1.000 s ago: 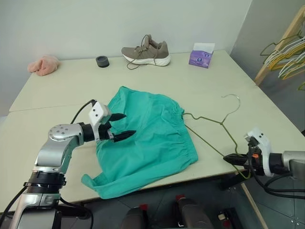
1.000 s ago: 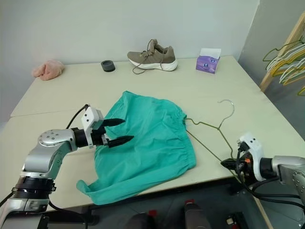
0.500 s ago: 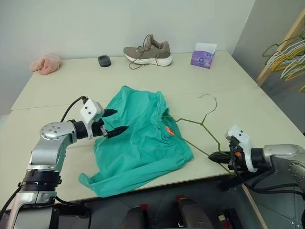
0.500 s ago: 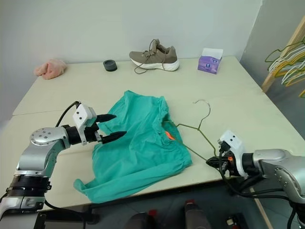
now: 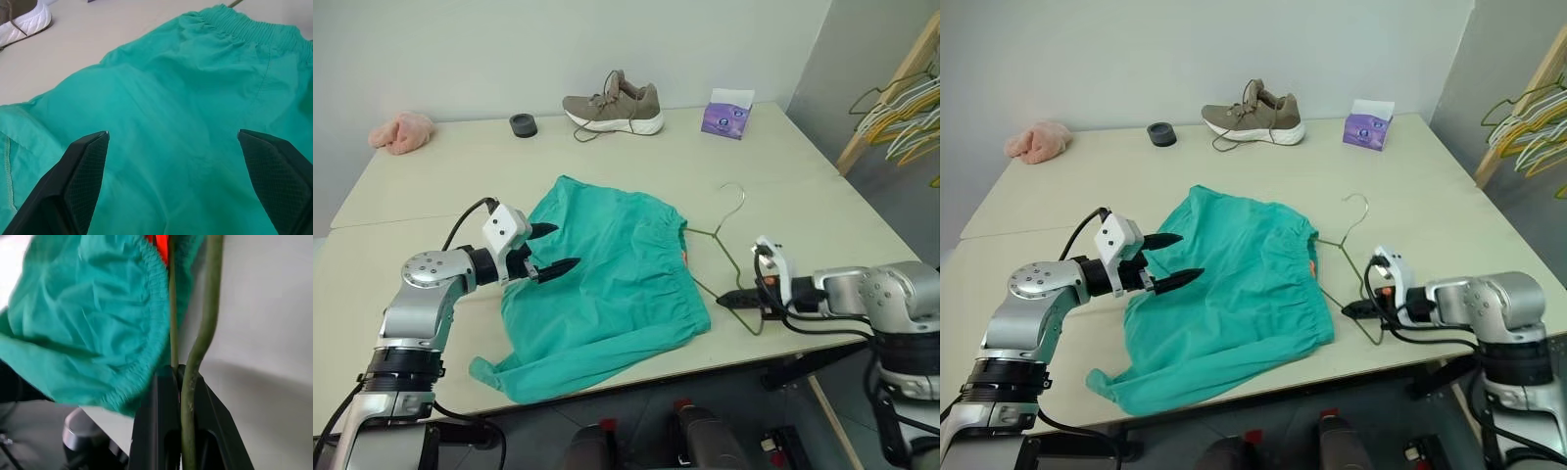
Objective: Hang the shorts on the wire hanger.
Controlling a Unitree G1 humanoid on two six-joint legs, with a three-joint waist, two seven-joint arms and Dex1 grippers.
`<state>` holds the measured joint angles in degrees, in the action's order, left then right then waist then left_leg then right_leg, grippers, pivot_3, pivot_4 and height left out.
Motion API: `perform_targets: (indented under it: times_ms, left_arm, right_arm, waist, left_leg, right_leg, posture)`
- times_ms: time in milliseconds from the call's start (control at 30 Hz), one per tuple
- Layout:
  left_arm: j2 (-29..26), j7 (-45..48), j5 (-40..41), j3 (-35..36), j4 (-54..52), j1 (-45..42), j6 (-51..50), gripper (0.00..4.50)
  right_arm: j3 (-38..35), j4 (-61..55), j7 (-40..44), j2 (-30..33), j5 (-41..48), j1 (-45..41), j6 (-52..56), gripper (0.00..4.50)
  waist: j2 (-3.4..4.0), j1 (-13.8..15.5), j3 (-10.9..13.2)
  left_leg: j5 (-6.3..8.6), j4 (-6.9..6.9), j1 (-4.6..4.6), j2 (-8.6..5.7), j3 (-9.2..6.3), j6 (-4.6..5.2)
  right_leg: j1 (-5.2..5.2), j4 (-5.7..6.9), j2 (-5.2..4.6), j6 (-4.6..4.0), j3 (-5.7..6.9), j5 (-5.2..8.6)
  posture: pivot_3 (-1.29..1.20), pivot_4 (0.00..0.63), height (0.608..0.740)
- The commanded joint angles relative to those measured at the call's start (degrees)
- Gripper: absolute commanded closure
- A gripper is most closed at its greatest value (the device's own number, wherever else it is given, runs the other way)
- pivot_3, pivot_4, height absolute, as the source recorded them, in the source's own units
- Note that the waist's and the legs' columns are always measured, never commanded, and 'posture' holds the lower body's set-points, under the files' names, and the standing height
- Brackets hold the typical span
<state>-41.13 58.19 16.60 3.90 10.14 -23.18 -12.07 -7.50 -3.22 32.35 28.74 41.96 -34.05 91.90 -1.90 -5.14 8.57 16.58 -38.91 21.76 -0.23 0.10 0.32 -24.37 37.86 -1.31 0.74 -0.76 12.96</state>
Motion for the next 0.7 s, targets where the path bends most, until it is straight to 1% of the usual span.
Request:
perform_targets:
  times_ms: [33, 100, 167, 233, 300, 333, 400, 500, 700]
  left_arm:
    - [0.3, -0.5, 0.6, 1.0, -1.4, -0.9, 0.5, 0.04]
    - [0.6, -0.9, 0.8, 1.3, -1.5, -0.9, 0.4, 0.04]
    - [1.0, -1.8, 1.0, 1.9, -1.8, -0.7, 0.4, 0.04]
    - [1.3, -2.9, 1.4, 2.7, -1.9, -0.9, 0.0, 0.04]
    - [1.3, -3.2, 2.5, 3.5, -1.8, -1.4, -1.8, 0.04]
    - [1.3, -3.7, 3.0, 4.0, -1.8, -1.9, -2.5, 0.04]
    - [1.4, -4.1, 4.6, 5.2, -1.8, -3.6, -3.7, 0.04]
    - [1.1, -4.8, 5.9, 6.8, -0.7, -7.6, -4.6, 0.04]
    - [-0.5, -4.4, 6.5, 8.8, 4.4, -17.0, -3.9, 0.04]
  right_arm:
    - [-6.9, 4.8, -7.6, -5.8, 0.5, -3.9, 0.6, 4.5]
    - [-9.8, 6.6, -11.5, -8.6, 1.0, -5.1, 0.6, 4.5]
    - [-12.5, 4.5, -14.4, -12.0, 0.9, -6.0, 0.6, 4.5]
    - [-13.0, 0.0, -15.1, -13.7, 0.4, -6.4, 0.3, 4.5]
    - [-11.1, -3.9, -14.6, -13.5, 0.4, -5.9, -1.4, 4.5]
    - [-8.4, -7.0, -13.7, -12.3, 0.1, -5.1, -3.8, 4.5]
    - [-0.6, -13.2, -10.4, -8.2, -2.1, -3.2, -10.8, 4.5]
    - [7.3, -17.3, -7.1, -3.8, -5.5, -1.5, -19.0, 4.5]
    - [15.0, -16.7, -4.8, -0.7, -12.6, -1.8, -30.5, 4.5]
  waist:
    - [0.01, 0.0, 0.0]
    - [0.02, 0.1, 0.0]
    - [0.02, 0.2, 0.0]
    - [0.03, 0.1, 0.0]
    - [0.03, 0.1, 0.0]
    - [0.03, 0.1, 0.0]
    - [0.04, 0.1, 0.0]
    - [-0.01, 0.0, 0.0]
    - [-0.02, -0.3, -0.1]
  left_leg:
    - [0.0, 0.0, 0.01, 0.0, 0.0, 0.0]
    - [0.0, 0.0, 0.03, -0.02, 0.01, 0.0]
    - [0.0, 0.0, 0.06, -0.03, -0.02, 0.0]
    - [0.0, 0.0, 0.06, -0.04, -0.01, 0.0]
    - [0.0, 0.0, 0.07, -0.03, -0.01, 0.0]
    - [0.0, 0.0, 0.08, -0.04, -0.01, 0.0]
    - [0.0, 0.0, 0.1, -0.04, -0.02, 0.0]
    - [0.0, -0.01, 0.14, -0.05, -0.08, 0.0]
    - [0.0, -0.01, 0.13, -0.06, -0.02, 0.0]
  right_leg:
    - [0.0, 0.01, -0.02, -0.01, 0.0, -0.01]
    - [-0.04, 0.04, -0.06, -0.01, -0.01, -0.03]
    - [-0.04, 0.04, -0.09, 0.0, 0.03, -0.05]
    - [-0.05, 0.06, -0.11, 0.01, 0.02, -0.08]
    - [-0.08, 0.08, -0.12, 0.02, 0.02, -0.09]
    - [-0.09, 0.09, -0.12, 0.02, 0.03, -0.09]
    - [-0.12, 0.09, -0.11, 0.03, 0.04, -0.09]
    - [-0.12, 0.06, -0.09, 0.05, 0.13, -0.09]
    - [-0.14, 0.06, -0.02, 0.05, 0.07, -0.09]
  posture:
    - [-0.16, 0.118, 0.74]
    - [-0.16, 0.117, 0.74]
    - [-0.15, 0.116, 0.74]
    - [-0.15, 0.114, 0.74]
    - [-0.15, 0.114, 0.74]
    - [-0.15, 0.114, 0.74]
    - [-0.16, 0.108, 0.74]
    - [-0.16, 0.101, 0.74]
    - [-0.16, 0.093, 0.74]
